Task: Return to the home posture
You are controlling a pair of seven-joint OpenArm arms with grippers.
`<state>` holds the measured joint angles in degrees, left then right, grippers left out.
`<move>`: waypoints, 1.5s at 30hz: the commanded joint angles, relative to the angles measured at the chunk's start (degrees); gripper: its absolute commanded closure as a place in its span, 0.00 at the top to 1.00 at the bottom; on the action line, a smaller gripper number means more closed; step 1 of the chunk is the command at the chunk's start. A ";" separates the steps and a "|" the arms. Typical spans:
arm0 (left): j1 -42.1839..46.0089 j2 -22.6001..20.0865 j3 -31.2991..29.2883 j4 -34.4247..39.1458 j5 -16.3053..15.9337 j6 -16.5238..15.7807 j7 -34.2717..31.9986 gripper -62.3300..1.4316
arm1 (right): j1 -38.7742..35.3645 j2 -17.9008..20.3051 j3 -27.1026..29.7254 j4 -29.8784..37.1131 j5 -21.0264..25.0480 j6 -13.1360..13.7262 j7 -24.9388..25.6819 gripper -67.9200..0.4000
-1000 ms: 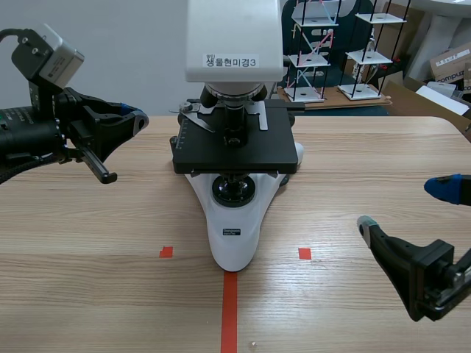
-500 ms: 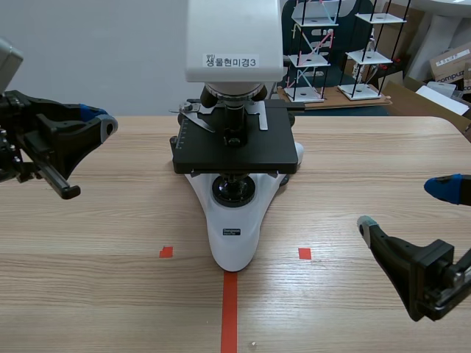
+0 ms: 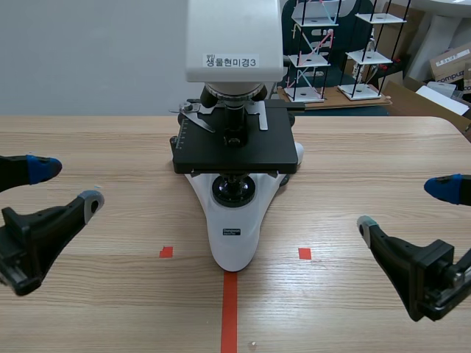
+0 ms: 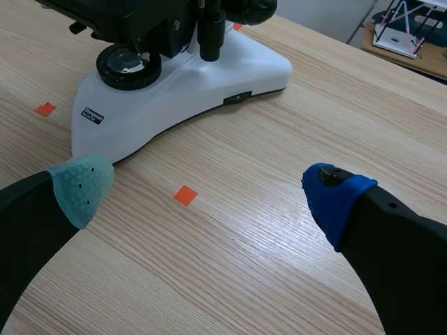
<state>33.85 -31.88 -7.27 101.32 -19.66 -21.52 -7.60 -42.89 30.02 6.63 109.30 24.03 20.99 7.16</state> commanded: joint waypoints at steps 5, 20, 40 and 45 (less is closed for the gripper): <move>6.21 2.82 -3.37 5.73 3.80 -0.02 -4.24 0.81 | -0.11 0.61 0.48 0.90 0.44 0.00 0.68 0.88; 15.08 3.45 -5.09 14.36 2.93 0.39 0.09 1.00 | -0.11 0.61 0.48 0.90 0.44 0.00 0.74 0.88; 15.52 3.45 -5.09 14.25 2.99 0.85 0.09 1.00 | -0.11 0.61 0.48 0.90 0.44 0.00 0.70 0.88; 15.52 3.45 -5.09 14.25 2.99 0.85 0.02 1.00 | -0.11 0.61 0.48 0.90 0.44 0.00 0.70 0.88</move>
<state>49.21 -28.60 -12.40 115.22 -16.08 -21.02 -6.68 -42.89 30.02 6.63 109.30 24.03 20.99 7.16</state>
